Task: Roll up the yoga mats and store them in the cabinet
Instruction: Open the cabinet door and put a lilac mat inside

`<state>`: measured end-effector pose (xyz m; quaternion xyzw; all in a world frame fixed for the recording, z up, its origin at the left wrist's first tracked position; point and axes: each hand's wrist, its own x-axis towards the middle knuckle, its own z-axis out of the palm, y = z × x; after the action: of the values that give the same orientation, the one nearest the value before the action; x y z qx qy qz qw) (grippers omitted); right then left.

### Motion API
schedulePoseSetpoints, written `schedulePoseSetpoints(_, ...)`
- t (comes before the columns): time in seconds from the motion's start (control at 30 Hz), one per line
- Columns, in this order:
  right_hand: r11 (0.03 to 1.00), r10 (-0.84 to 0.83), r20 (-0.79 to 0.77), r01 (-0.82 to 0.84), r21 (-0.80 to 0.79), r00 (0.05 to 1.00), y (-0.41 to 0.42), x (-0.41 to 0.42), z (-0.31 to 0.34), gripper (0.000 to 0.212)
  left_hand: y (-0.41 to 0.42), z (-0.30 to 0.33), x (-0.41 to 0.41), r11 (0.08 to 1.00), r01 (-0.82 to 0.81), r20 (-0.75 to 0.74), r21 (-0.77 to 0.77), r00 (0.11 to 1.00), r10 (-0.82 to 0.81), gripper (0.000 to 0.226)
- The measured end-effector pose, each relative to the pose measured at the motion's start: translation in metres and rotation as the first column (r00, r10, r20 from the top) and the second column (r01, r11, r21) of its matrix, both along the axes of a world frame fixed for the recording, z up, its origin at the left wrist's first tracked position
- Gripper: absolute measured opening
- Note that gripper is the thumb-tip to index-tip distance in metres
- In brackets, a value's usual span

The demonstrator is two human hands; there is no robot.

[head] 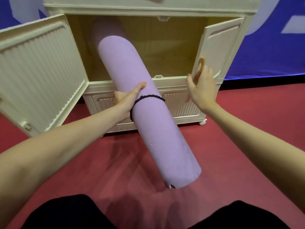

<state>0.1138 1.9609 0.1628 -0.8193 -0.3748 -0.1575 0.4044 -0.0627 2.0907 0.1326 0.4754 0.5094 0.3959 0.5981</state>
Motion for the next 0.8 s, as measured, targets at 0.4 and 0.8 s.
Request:
schedulePoseSetpoints(0.4, 0.881, -0.410, -0.268, 0.455, 0.128, 0.872, -0.089, 0.005, -0.026, 0.035, -0.035, 0.010, 0.030, 0.989, -0.127, 0.115, -0.071, 0.984, 0.135, 0.118)
schedulePoseSetpoints(0.8, 0.803, -0.510, -0.273, 0.565, 0.190, 0.816, -0.105, 0.014, -0.031, 0.059, -0.040, 0.024, 0.048, 0.956, -0.211, 0.180, -0.205, 0.952, 0.249, 0.122)
